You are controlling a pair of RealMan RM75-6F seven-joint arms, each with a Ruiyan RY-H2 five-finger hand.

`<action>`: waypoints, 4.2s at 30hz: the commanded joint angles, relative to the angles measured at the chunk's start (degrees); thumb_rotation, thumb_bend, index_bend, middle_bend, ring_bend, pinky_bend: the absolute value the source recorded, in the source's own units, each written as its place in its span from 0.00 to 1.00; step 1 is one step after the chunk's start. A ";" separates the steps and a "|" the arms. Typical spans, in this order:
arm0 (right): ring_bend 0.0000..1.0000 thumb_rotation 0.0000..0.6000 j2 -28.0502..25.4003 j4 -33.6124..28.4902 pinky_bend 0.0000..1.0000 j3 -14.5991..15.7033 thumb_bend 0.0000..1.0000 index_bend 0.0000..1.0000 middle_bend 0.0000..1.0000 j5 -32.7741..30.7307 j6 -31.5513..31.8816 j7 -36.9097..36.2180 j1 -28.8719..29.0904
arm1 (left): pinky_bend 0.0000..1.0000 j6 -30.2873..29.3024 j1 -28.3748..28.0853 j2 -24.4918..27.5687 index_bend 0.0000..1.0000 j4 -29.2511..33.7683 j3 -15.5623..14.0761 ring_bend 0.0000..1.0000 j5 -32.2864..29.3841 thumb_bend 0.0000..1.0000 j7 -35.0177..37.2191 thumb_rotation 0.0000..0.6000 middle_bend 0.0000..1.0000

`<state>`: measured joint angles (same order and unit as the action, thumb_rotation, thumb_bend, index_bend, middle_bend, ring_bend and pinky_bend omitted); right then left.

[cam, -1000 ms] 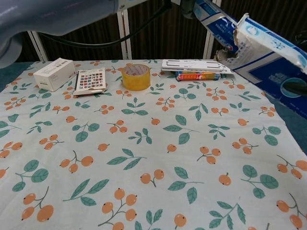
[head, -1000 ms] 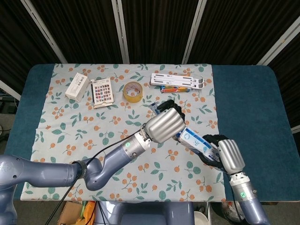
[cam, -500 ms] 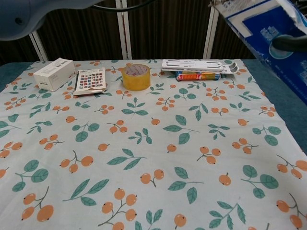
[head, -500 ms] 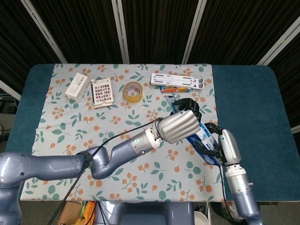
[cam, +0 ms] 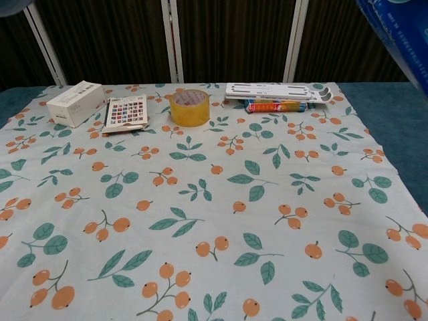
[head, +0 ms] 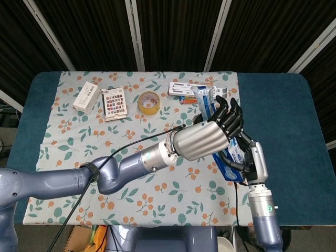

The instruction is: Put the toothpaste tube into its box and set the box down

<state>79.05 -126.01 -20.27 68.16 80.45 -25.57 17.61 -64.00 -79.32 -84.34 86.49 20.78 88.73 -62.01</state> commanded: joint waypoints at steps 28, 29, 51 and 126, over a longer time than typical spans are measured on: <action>0.46 1.00 6.39 5.23 0.42 -3.07 0.60 0.49 0.61 3.88 3.92 -15.04 -2.96 | 0.39 -6.30 2.05 4.83 0.31 5.68 5.51 0.29 1.82 0.00 3.75 1.00 0.31; 0.46 1.00 6.33 5.46 0.42 -3.55 0.60 0.49 0.61 3.95 4.29 -15.40 -3.11 | 0.39 -7.05 3.23 5.67 0.31 6.34 5.13 0.29 1.83 0.00 3.76 1.00 0.31; 0.46 1.00 0.02 4.85 0.42 -8.13 0.60 0.49 0.61 8.22 12.60 -23.23 -9.15 | 0.39 -27.37 48.44 10.49 0.30 9.74 -20.62 0.28 -10.47 0.00 33.60 1.00 0.31; 0.42 1.00 -1.81 17.84 0.39 8.27 0.49 0.43 0.58 4.64 -5.26 17.11 -3.50 | 0.40 -16.35 62.54 7.72 0.24 0.86 -17.77 0.26 -10.65 0.00 48.84 1.00 0.27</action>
<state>75.32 -111.14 -15.91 73.88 79.03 -16.32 11.94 -80.31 -16.82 -76.65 87.37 2.96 78.07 -13.24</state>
